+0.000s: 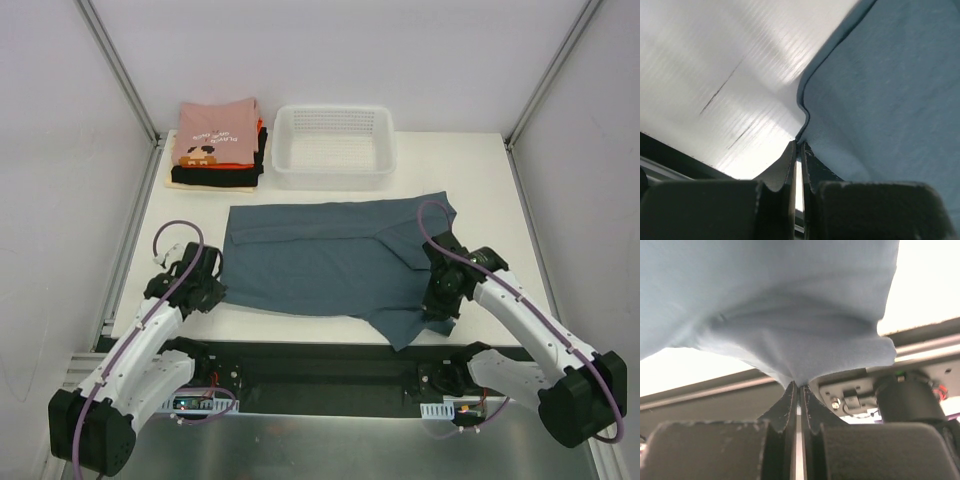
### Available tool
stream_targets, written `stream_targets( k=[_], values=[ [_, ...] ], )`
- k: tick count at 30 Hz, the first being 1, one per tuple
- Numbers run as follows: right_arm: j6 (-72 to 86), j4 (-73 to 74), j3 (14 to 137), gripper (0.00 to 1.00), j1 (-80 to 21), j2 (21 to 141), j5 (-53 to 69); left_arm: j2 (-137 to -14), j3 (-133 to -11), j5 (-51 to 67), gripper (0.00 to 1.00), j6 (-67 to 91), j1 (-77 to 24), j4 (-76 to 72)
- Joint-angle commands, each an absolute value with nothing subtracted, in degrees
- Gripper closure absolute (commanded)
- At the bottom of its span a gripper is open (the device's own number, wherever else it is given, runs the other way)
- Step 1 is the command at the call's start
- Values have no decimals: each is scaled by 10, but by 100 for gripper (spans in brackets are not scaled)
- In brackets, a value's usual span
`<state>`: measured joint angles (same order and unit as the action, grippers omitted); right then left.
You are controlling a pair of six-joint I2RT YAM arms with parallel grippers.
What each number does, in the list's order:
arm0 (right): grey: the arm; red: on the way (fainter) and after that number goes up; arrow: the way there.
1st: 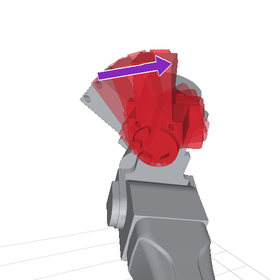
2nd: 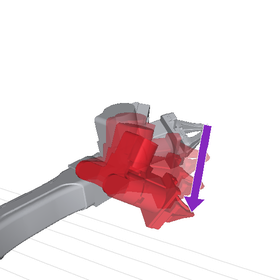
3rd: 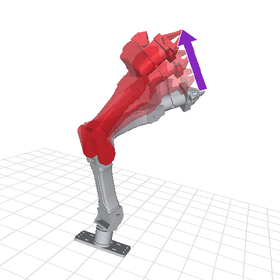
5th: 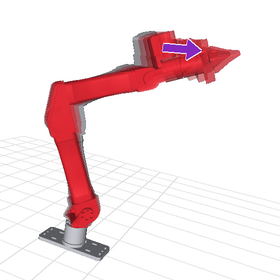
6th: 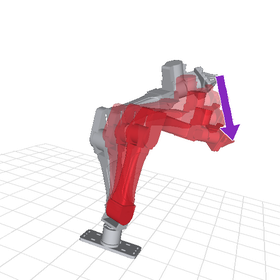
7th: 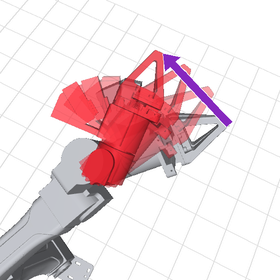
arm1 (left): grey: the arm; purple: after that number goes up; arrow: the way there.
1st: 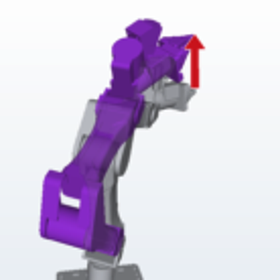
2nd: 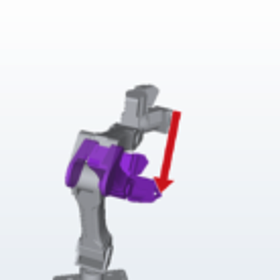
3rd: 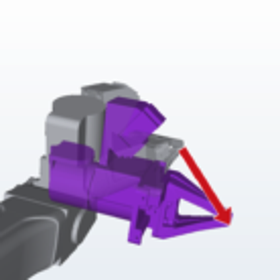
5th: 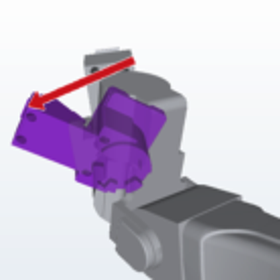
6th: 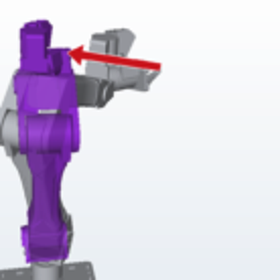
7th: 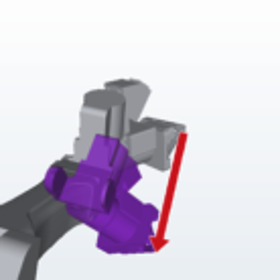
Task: Fold and stack the t-shirts
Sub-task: Fold the tshirt
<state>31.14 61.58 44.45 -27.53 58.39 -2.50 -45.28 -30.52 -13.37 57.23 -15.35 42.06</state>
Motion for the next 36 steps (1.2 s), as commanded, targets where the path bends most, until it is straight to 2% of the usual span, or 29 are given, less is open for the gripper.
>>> stream_targets(
  k=[1,13,24,36],
  values=[
    [266,585,503,99,-241,617,-70,-482,-342,-156,100,561,-155,382],
    [205,510,627,99,-168,701,-82,-639,-442,-186,100,537,-154,326],
    [171,492,758,97,-138,860,-58,-716,-501,-208,100,541,-144,311],
    [146,505,863,95,-125,976,-74,-785,-540,-218,100,548,-120,297]
  ],
)
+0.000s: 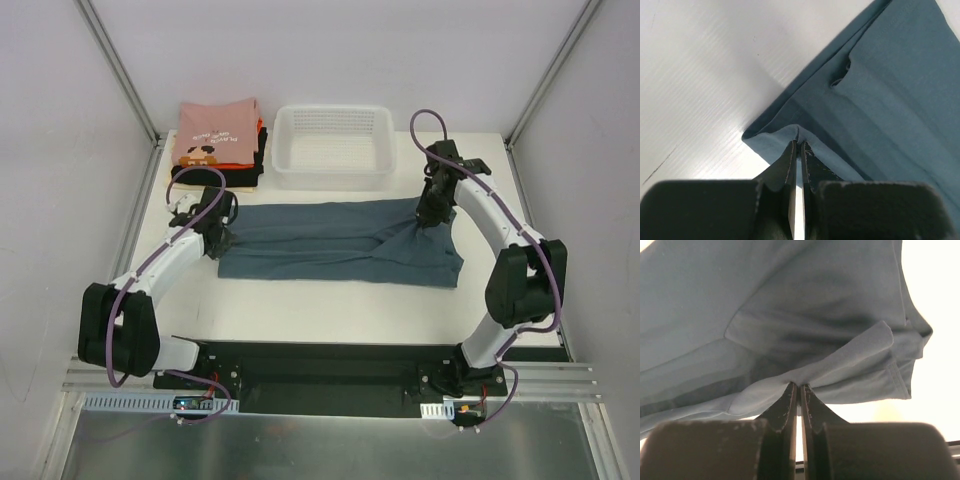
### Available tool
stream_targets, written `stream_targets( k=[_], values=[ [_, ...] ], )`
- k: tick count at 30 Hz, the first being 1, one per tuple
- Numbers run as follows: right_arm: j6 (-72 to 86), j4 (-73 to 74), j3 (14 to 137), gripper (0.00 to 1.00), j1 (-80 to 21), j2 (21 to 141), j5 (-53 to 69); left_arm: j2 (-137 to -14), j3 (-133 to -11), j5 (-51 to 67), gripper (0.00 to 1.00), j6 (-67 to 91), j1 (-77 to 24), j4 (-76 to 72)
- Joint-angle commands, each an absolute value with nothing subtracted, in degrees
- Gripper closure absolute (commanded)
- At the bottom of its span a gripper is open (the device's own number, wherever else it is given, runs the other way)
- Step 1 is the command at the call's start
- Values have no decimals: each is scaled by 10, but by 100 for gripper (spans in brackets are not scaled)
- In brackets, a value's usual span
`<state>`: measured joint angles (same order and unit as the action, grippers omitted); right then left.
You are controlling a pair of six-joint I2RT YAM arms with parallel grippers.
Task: Fold and stack the t-shirts
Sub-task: Fold the tshirt
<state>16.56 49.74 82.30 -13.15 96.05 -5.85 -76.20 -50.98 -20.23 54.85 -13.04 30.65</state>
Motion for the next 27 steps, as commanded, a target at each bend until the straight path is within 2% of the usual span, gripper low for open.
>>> stream_targets(
  k=[1,11,13,14,15,16,17,19,20,21,22,27],
  values=[
    [140,502,872,95,-125,981,-70,-798,-548,-218,100,548,-119,296],
    [133,512,954,87,-125,1082,-82,-866,-577,-201,98,543,-103,296],
    [130,512,975,87,-124,1105,-75,-872,-581,-200,89,543,-97,296],
    [127,512,1000,85,-123,1132,-72,-872,-583,-200,66,542,-95,296],
    [119,513,1017,84,-121,1144,-69,-870,-584,-197,56,539,-93,296],
    [113,513,1032,79,-120,1158,-61,-868,-591,-196,50,534,-92,296],
    [108,515,1046,68,-120,1180,-51,-866,-592,-194,31,526,-92,297],
    [98,524,1082,54,-117,1193,-29,-847,-592,-186,15,518,-92,296],
    [96,525,1084,25,-119,1188,-22,-839,-591,-184,1,510,-92,296],
    [95,519,1071,12,-119,1180,-20,-820,-587,-180,1,507,-92,296],
    [96,514,1051,3,-120,1167,-22,-810,-578,-173,1,504,-92,296],
    [99,428,882,3,-120,1021,-5,-743,-541,-119,1,481,-93,288]
  ],
)
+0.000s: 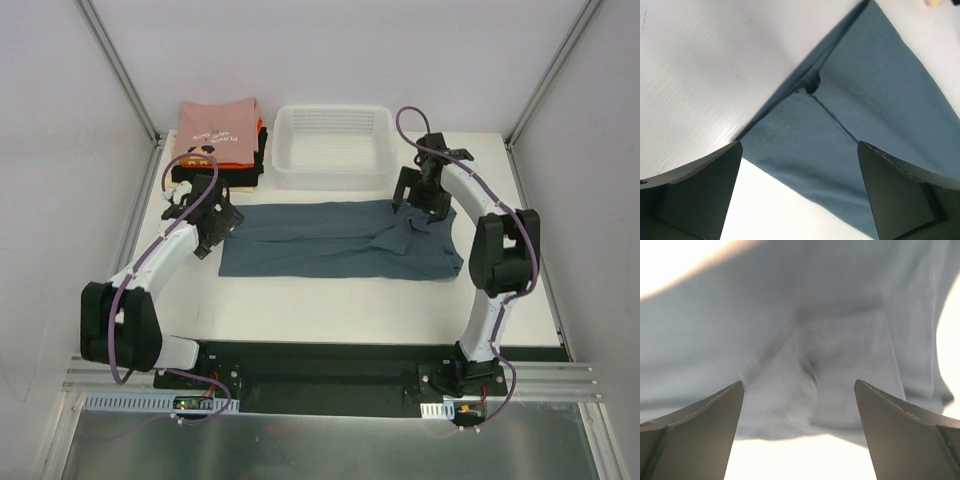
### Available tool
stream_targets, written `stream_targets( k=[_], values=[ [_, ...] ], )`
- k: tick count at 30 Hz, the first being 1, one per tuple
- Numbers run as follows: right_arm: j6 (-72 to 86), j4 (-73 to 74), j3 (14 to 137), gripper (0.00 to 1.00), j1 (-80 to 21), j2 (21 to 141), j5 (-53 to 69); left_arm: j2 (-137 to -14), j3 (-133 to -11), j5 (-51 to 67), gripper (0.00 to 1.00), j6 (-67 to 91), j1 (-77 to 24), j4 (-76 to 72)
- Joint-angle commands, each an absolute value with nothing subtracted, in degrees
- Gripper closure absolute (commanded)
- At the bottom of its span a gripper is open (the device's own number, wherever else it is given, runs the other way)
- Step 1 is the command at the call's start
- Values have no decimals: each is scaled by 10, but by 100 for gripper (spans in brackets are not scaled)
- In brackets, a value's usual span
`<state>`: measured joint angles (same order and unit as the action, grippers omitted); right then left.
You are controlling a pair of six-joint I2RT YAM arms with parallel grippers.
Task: Fold and stack the t-shirts
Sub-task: Fold the tshirt
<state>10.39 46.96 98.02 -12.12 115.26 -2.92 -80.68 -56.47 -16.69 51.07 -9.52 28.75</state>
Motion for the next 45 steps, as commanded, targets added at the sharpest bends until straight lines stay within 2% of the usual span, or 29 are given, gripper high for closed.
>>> stream_targets(
  k=[1,4,10,15,27,36,42,45],
  values=[
    [99,411,820,3,-121,999,35,-735,-525,-107,1,477,-94,285],
    [112,359,720,3,-123,928,81,-704,-486,-70,1,464,-94,262],
    [115,302,653,3,-130,910,101,-672,-449,-37,1,446,-95,240],
    [112,279,673,3,-138,950,128,-637,-429,-19,1,440,-94,240],
    [113,267,736,3,-166,1034,102,-582,-405,-36,1,432,-94,241],
    [129,220,848,3,-198,1107,110,-579,-405,-34,1,428,-94,240],
    [118,264,953,3,-203,1138,80,-563,-403,-35,1,425,-94,241],
    [94,288,938,3,-203,1116,44,-557,-403,-37,1,426,-94,240]
  ],
)
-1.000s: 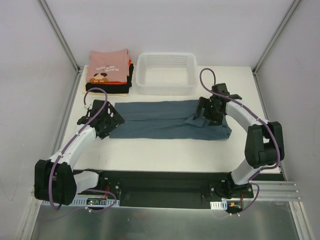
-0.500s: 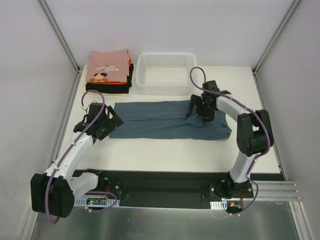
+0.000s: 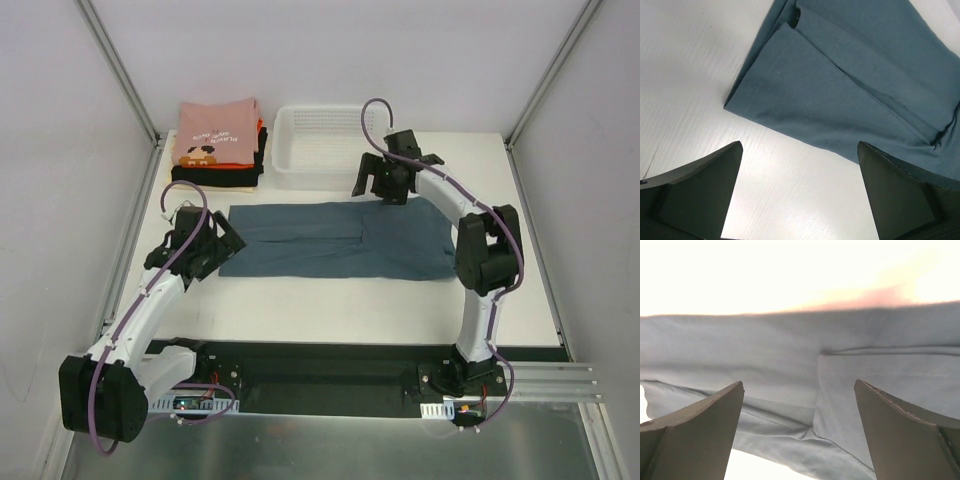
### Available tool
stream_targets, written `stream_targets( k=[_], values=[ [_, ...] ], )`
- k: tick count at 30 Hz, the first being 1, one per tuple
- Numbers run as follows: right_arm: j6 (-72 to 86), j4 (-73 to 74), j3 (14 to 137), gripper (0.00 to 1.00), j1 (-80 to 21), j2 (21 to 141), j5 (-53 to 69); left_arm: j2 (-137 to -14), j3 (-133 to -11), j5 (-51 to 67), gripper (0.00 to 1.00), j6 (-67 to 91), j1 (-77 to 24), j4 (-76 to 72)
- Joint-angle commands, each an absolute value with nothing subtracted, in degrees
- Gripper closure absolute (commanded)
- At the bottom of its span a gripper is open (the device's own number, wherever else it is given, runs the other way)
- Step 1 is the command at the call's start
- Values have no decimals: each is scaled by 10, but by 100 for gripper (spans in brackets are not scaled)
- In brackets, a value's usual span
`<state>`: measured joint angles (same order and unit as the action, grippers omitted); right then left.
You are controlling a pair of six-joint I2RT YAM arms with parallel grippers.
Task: Fold and stack the t-shirts
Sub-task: Fold the tshirt
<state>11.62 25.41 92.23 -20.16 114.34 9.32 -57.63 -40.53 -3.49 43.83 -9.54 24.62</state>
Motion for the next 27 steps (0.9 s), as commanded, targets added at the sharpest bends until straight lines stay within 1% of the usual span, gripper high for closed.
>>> stream_targets(
  k=[1,6,10,14,15,18,23,27],
  values=[
    [87,294,926,3,-203,1107,37,-559,-403,-37,1,427,-94,241],
    [83,279,826,3,-203,1029,13,-574,-411,-21,1,429,-94,240],
    [83,274,755,3,-203,1002,22,-603,-422,-1,1,429,-94,236],
    [114,275,693,3,-203,977,12,-630,-430,37,1,425,-94,210],
    [145,278,676,3,-203,959,-20,-637,-431,58,1,425,-94,192],
    [177,286,624,3,-201,913,-39,-671,-433,100,1,430,-98,161],
    [162,327,599,3,-201,846,-63,-747,-458,121,1,428,-136,127],
    [163,356,581,3,-193,824,-59,-802,-487,116,1,420,-149,117]
  ],
)
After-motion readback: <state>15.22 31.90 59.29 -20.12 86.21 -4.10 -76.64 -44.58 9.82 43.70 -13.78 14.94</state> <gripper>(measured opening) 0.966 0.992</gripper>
